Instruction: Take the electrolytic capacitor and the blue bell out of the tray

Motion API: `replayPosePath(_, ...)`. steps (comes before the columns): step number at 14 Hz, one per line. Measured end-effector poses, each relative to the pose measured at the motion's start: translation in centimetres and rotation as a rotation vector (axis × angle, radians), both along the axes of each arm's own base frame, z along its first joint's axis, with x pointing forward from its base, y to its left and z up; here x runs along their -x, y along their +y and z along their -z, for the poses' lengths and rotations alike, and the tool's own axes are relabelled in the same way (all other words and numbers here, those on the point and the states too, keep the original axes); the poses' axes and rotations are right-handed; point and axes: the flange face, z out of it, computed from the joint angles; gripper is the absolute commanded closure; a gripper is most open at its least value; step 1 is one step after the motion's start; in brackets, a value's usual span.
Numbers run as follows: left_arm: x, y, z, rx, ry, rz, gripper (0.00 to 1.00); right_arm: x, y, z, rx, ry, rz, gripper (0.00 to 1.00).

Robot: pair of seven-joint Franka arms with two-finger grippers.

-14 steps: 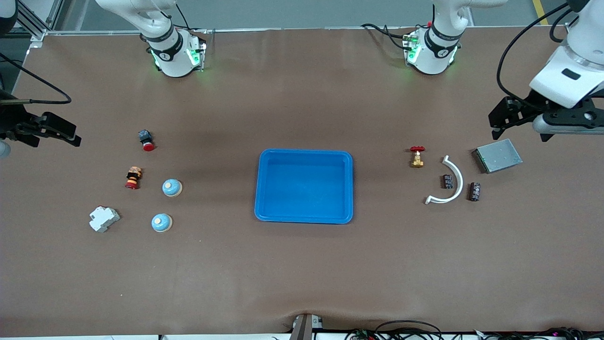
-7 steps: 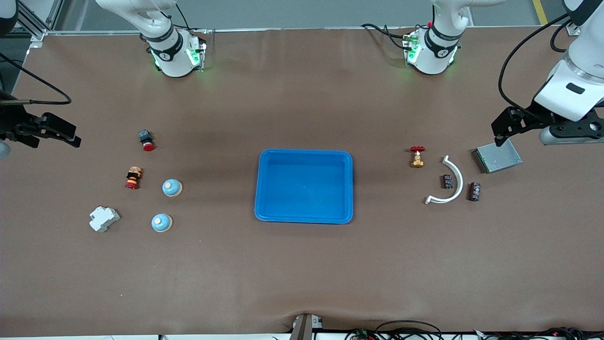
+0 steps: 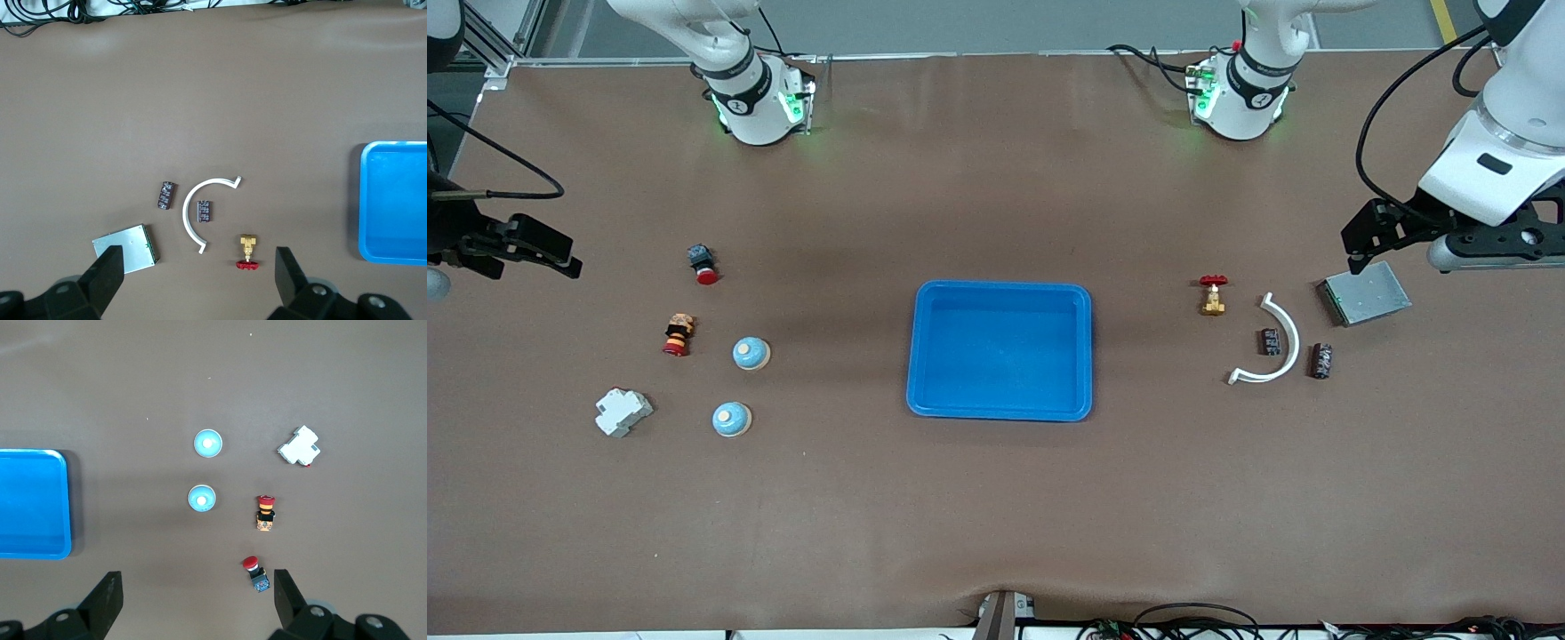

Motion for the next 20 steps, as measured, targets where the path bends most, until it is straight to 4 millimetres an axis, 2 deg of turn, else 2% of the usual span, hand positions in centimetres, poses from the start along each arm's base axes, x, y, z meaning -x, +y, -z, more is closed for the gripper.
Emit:
replayPosePath(13, 0.1, 0.3, -0.5, 0.116, 0.017, -0.166, 0.0, 0.0, -0.1, 0.0, 0.0, 0.0, 0.002, 0.0)
replayPosePath(18, 0.1, 1.9, -1.1, 0.103, 0.029, -0.122, 0.0, 0.0, -0.1, 0.3, 0.0, 0.005, 0.002, 0.0)
replayPosePath(20, -0.2, 4.3, -0.9, 0.097, 0.036, -0.122, 0.0, 0.0, -0.2, 0.4, 0.0, 0.006, 0.003, 0.0)
